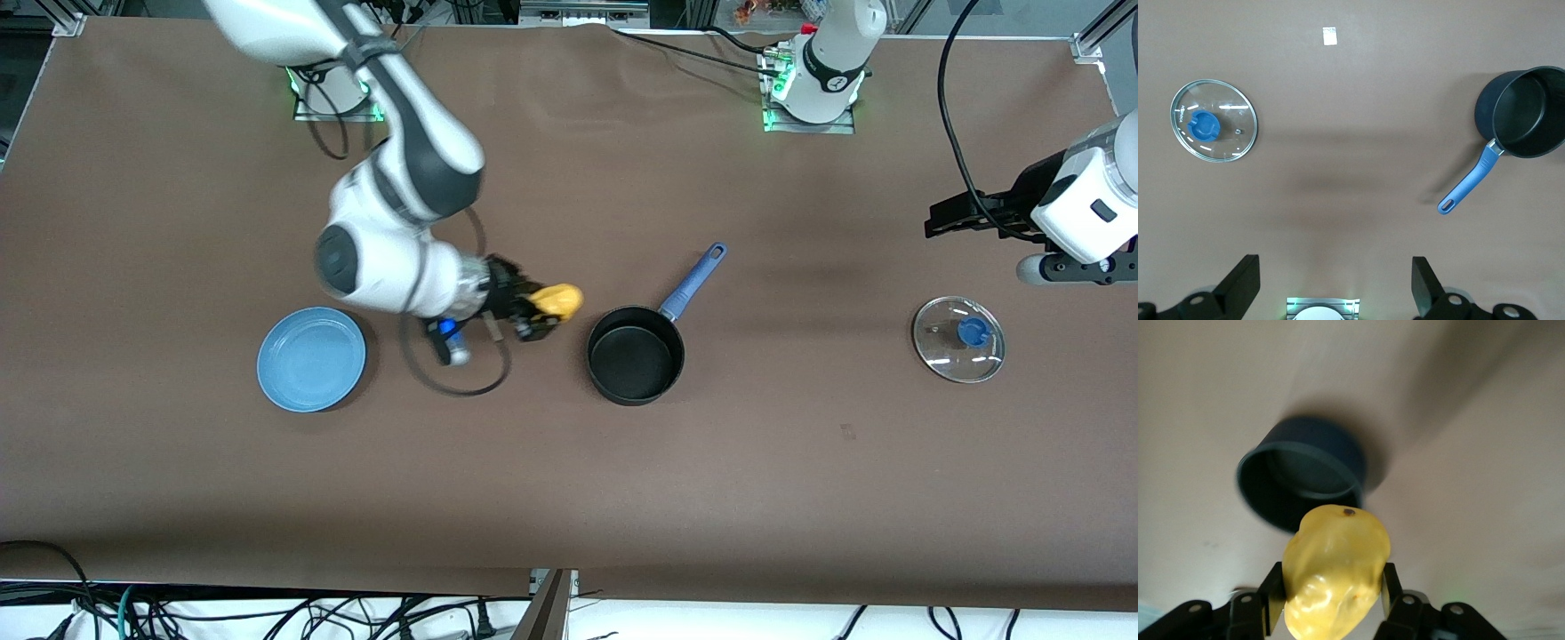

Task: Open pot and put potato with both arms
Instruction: 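Carry the potato over the saucepan and drop it inside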

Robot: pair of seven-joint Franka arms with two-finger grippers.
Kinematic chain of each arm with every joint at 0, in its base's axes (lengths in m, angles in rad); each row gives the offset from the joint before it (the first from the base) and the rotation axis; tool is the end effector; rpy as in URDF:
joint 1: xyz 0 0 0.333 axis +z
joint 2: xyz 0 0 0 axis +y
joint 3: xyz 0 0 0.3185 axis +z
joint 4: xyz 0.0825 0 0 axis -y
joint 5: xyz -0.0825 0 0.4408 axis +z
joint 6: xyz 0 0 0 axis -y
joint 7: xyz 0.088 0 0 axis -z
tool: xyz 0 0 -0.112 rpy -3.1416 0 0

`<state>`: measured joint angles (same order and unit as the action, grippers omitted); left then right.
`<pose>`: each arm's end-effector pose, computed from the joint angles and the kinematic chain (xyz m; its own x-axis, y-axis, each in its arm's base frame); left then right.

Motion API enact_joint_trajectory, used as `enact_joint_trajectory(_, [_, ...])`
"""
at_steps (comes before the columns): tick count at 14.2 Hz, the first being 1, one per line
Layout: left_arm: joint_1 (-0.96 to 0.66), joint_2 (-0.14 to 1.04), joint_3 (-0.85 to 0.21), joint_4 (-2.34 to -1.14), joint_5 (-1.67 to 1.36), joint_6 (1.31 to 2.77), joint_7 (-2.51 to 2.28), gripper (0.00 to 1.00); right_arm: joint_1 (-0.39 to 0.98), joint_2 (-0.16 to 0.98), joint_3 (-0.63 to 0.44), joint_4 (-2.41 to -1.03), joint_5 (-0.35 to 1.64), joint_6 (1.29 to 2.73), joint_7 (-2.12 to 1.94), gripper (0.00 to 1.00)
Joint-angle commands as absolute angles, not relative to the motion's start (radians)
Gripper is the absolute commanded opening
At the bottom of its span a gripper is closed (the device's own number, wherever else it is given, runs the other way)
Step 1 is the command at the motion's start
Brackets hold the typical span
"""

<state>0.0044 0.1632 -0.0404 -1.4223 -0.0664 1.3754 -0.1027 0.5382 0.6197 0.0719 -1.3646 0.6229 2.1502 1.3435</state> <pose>0.6372 -0.0294 0.5824 0.9753 0.0535 -0.2143 0.0659 -0.9965 0.0512 0.6454 0.4694 0.3568 0.4606 -0.7044 -0.5401 -0.8815 -0.4344 -0.1852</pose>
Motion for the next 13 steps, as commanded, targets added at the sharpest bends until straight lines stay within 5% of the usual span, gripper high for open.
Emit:
enact_joint_trajectory(1, [0.012,0.173,-0.041,-1.404,-0.080,1.359,-0.110,1.00,0.603,0.683,0.066,-1.281,0.644,2.245,1.443,0.54])
enact_joint_trajectory(3, [0.011,0.173,-0.041,-1.402,-0.080,1.361,-0.112,1.00,0.627,0.686,0.067,-1.281,0.646,2.315,1.475,0.94])
enact_joint_trajectory(4, [0.011,0.175,-0.043,-1.404,-0.081,1.359,-0.110,1.00,0.629,0.686,0.067,-1.270,0.646,2.321,1.489,1.00])
enact_joint_trajectory(13, [0.012,0.176,-0.041,-1.402,-0.081,1.361,-0.110,1.00,0.609,0.658,0.052,-1.216,0.658,2.272,1.525,1.00])
